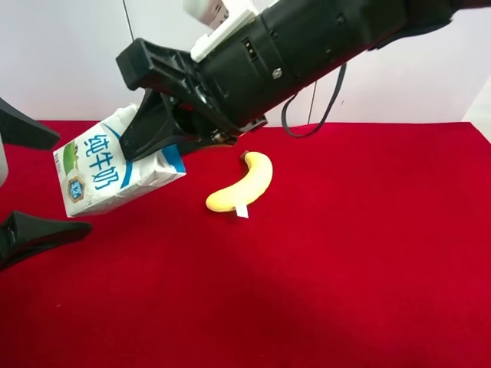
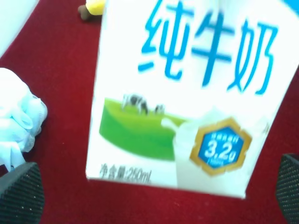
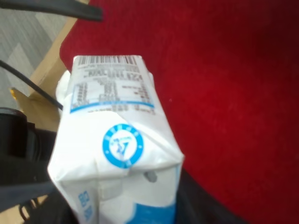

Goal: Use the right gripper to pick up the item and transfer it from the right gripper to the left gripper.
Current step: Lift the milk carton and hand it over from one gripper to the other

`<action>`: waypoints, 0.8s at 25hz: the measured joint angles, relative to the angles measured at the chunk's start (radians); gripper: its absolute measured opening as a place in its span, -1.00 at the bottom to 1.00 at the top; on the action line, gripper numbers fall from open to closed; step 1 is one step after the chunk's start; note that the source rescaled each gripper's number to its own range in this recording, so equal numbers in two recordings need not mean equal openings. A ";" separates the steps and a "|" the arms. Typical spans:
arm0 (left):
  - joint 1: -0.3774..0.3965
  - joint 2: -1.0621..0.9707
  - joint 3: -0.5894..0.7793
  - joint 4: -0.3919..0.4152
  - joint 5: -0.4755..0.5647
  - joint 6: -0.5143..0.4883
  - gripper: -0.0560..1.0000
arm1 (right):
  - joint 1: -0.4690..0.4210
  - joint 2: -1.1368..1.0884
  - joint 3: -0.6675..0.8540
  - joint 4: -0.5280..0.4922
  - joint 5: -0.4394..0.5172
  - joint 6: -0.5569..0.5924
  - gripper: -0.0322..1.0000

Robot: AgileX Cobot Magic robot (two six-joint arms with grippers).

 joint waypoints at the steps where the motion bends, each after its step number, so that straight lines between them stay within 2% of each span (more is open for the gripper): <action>1: -0.001 0.003 0.000 0.000 0.000 0.003 1.00 | 0.000 0.006 0.000 0.008 0.000 0.000 -0.92; 7: -0.002 0.069 0.000 0.000 -0.012 0.019 1.00 | 0.000 0.016 0.000 0.050 -0.013 -0.019 -0.92; 15: -0.002 0.114 -0.003 -0.014 -0.060 0.031 1.00 | 0.000 0.016 0.000 0.054 -0.017 -0.022 -0.92; 20: -0.003 0.116 -0.059 -0.035 -0.060 0.046 1.00 | 0.000 0.016 0.000 0.054 -0.015 -0.022 -0.92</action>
